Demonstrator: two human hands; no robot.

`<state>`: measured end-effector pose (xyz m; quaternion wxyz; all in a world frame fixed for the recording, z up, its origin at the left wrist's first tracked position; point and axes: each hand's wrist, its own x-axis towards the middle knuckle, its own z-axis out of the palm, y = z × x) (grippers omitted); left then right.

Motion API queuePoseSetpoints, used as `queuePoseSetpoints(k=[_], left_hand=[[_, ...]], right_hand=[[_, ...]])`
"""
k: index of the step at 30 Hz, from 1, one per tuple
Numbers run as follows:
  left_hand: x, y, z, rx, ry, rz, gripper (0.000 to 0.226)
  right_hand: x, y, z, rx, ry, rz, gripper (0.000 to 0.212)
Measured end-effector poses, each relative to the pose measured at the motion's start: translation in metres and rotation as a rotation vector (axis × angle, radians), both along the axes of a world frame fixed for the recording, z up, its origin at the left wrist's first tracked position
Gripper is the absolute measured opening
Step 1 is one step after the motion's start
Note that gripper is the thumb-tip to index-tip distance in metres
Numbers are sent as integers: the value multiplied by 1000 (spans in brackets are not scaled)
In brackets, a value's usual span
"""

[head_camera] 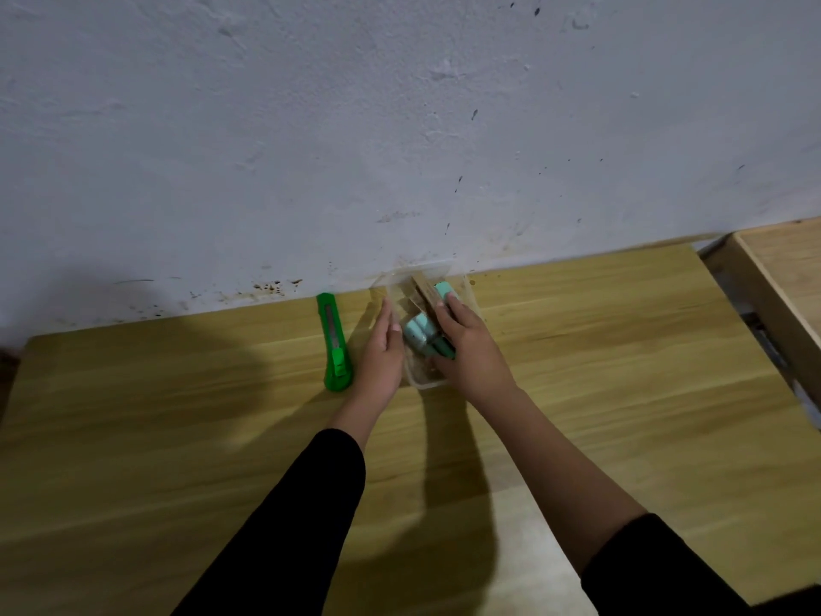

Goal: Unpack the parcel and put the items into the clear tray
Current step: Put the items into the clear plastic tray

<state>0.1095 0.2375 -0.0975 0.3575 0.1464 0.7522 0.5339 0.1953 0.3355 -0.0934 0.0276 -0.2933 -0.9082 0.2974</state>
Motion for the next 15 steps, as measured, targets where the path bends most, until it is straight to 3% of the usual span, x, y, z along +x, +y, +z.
queuePoseSetpoints(k=[8, 15], left_hand=[[-4, 0, 1, -13, -13, -29, 48], [-4, -1, 1, -35, -5, -7, 48]], right_hand=[[-12, -10, -18, 158, 154, -171, 67], [-20, -16, -18, 148, 175, -294, 65]])
